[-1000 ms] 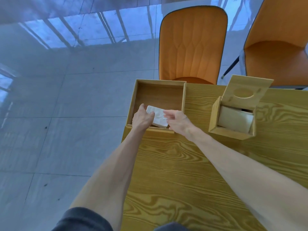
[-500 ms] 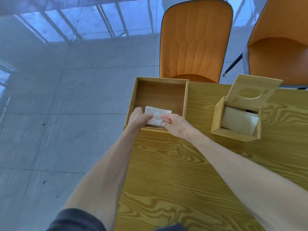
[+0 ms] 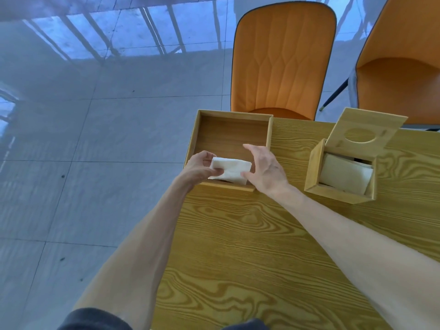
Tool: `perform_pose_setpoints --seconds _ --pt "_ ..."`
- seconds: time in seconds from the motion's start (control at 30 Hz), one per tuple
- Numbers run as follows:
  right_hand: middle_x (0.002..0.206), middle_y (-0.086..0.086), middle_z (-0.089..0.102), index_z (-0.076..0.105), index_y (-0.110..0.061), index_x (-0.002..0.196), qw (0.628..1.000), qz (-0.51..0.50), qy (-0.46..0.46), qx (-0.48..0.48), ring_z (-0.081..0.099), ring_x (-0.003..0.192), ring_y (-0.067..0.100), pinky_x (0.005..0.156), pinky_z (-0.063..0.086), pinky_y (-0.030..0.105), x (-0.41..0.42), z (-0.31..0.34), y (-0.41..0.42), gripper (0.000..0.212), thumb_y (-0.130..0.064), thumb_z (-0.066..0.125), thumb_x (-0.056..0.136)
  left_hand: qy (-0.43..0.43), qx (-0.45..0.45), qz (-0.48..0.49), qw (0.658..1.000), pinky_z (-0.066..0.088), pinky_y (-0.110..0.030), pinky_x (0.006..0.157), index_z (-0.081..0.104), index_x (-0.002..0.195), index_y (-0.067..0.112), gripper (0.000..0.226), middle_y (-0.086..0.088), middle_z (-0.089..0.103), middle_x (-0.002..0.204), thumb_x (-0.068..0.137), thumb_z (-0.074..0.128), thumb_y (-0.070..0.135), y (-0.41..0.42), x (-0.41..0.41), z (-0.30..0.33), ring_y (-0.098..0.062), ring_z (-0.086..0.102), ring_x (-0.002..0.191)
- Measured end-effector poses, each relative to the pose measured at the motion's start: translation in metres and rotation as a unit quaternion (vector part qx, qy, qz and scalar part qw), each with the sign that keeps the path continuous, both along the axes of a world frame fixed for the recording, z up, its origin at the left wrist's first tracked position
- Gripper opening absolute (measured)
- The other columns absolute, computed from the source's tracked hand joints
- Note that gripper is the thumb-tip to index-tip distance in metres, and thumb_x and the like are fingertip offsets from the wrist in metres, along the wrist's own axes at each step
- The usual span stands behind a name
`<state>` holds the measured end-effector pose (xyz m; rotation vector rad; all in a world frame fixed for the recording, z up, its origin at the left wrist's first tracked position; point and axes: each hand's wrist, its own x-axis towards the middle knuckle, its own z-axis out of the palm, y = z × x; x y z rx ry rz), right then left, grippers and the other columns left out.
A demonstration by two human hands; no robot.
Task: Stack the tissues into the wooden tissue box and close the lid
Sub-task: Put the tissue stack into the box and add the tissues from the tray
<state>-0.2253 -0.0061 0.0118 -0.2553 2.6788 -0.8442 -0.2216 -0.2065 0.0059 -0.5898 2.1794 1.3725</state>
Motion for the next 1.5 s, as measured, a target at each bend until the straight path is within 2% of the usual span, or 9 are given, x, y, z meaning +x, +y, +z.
perform_pose_setpoints --seconds 0.07,0.17,0.3,0.47,0.67,0.97,1.17,1.27,1.5 --pt "0.144 0.009 0.049 0.036 -0.021 0.149 0.998 0.039 -0.04 0.001 0.047 0.132 0.026 0.104 0.043 0.04 -0.002 0.001 -0.002 0.078 -0.022 0.076 0.083 0.017 0.02 -0.009 1.0 0.053 -0.039 0.096 0.058 0.111 0.015 0.044 -0.009 0.067 0.121 0.077 0.082 0.002 -0.002 0.004 0.0 -0.025 0.063 0.114" --pt "0.125 0.007 0.066 0.054 -0.024 0.135 0.996 0.067 -0.06 0.028 0.061 0.112 0.026 0.092 0.05 0.039 -0.002 0.0 -0.006 0.05 -0.025 0.07 0.087 0.04 0.054 -0.037 0.997 0.054 -0.026 0.087 0.064 0.112 0.021 0.046 0.001 0.07 0.114 0.075 0.084 0.001 -0.006 0.009 -0.002 -0.016 0.066 0.105" --pt "0.111 0.006 0.072 0.063 -0.019 0.122 0.996 0.063 0.049 0.04 0.067 0.097 0.024 0.081 0.054 0.037 0.006 0.001 -0.007 0.03 -0.019 0.063 0.092 0.071 0.072 -0.059 0.993 0.054 -0.018 0.082 0.071 0.107 0.035 0.049 0.012 0.075 0.105 0.073 0.084 0.001 -0.009 0.012 -0.001 -0.005 0.07 0.099" --pt "0.109 0.004 0.071 0.063 -0.02 0.123 0.993 0.057 0.088 0.06 0.067 0.096 0.023 0.077 0.05 0.033 0.01 -0.004 -0.003 0.032 -0.018 0.064 0.092 0.089 0.015 -0.106 0.99 0.045 -0.037 0.105 0.07 0.111 0.035 0.05 0.015 0.07 0.117 0.072 0.086 0.008 -0.01 0.015 -0.002 -0.01 0.061 0.119" --pt "0.106 0.005 0.072 0.065 -0.019 0.12 0.994 0.037 0.082 0.064 0.068 0.092 0.024 0.074 0.05 0.031 0.012 -0.006 -0.001 0.027 -0.016 0.062 0.094 0.111 -0.035 -0.085 0.99 0.047 -0.043 0.103 0.074 0.097 0.031 0.024 0.008 0.073 0.109 0.081 0.08 0.014 -0.008 0.018 -0.003 -0.011 0.064 0.113" --pt "0.098 0.004 0.074 0.067 -0.02 0.115 0.997 0.002 0.079 0.016 0.067 0.088 0.024 0.071 0.048 0.031 0.013 0.017 0.021 0.024 -0.016 0.06 0.093 0.165 0.0 -0.067 0.984 0.054 -0.032 0.091 0.072 0.09 0.042 0.025 0.016 0.075 0.099 0.082 0.081 0.02 0.002 0.018 0.008 -0.004 0.069 0.101" --pt "0.097 0.002 0.074 0.064 -0.02 0.118 0.992 -0.067 0.099 -0.035 0.068 0.089 0.022 0.069 0.05 0.031 0.018 0.034 0.068 0.029 -0.022 0.065 0.089 0.206 0.042 -0.057 0.976 0.051 -0.006 0.069 0.067 0.094 0.041 0.025 0.023 0.075 0.086 0.08 0.083 0.027 0.045 0.016 0.028 0.008 0.07 0.086" --pt "0.091 -0.001 0.07 0.058 -0.022 0.119 0.988 -0.111 0.084 -0.073 0.068 0.085 0.019 0.071 0.056 0.038 0.026 0.04 0.098 0.033 -0.024 0.068 0.088 0.219 0.055 -0.068 0.972 0.051 -0.007 0.064 0.065 0.099 0.036 0.027 0.018 0.072 0.091 0.081 0.082 0.025 0.076 0.016 0.033 0.011 0.068 0.082" --pt "0.101 0.003 0.075 0.067 -0.016 0.112 0.97 -0.2 0.089 -0.106 0.069 0.084 0.013 0.075 0.058 0.031 0.037 0.05 0.172 0.026 -0.027 0.069 0.089 0.235 0.082 -0.063 0.966 0.054 -0.012 0.074 0.065 0.104 0.023 0.025 0.01 0.072 0.095 0.084 0.08 0.026 0.159 0.009 0.041 0.006 0.068 0.084"
